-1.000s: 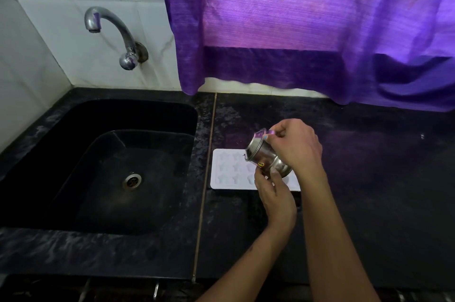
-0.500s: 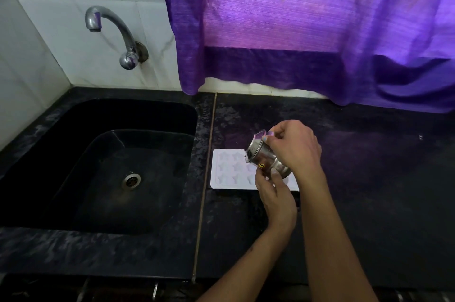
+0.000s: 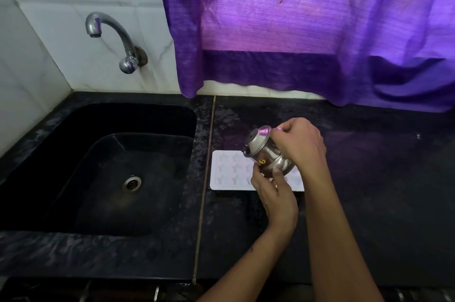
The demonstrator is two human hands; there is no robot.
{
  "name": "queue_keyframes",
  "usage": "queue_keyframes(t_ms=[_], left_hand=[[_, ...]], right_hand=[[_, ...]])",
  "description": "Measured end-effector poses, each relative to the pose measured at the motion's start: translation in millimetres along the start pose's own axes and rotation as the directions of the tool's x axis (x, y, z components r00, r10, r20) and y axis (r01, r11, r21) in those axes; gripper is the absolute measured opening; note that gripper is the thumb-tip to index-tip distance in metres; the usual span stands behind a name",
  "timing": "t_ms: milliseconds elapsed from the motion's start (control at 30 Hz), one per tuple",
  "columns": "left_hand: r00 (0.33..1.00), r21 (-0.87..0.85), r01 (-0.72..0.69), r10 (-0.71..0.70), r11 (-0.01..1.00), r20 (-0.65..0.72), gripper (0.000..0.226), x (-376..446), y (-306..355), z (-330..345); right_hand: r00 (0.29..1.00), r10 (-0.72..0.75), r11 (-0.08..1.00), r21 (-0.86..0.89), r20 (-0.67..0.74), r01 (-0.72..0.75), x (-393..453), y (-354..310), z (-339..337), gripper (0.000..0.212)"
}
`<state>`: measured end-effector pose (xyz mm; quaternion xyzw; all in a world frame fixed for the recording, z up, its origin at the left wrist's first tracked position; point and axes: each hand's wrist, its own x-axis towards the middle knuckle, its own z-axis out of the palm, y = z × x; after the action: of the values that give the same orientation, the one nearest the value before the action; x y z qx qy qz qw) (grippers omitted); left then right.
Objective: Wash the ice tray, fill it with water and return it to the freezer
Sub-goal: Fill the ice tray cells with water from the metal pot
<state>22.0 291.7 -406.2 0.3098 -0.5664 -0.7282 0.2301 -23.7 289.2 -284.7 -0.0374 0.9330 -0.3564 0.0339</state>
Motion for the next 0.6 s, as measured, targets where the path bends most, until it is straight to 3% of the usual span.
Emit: queue_keyframes(t_ms=[300, 600], left_hand=[[0.998, -0.043, 0.022, -0.024, 0.999, -0.050, 0.047, 8, 6, -9], [0.990, -0.130, 0.132, -0.136, 0.983, -0.024, 0.051, 21, -7, -13]], right_hand=[[0.996, -0.080, 0.996, -0.048, 0.024, 0.081, -5, -16, 12, 0.015], [0.989, -0.142, 0.979, -0.146, 0.039, 0.146, -5, -26, 29, 0.013]])
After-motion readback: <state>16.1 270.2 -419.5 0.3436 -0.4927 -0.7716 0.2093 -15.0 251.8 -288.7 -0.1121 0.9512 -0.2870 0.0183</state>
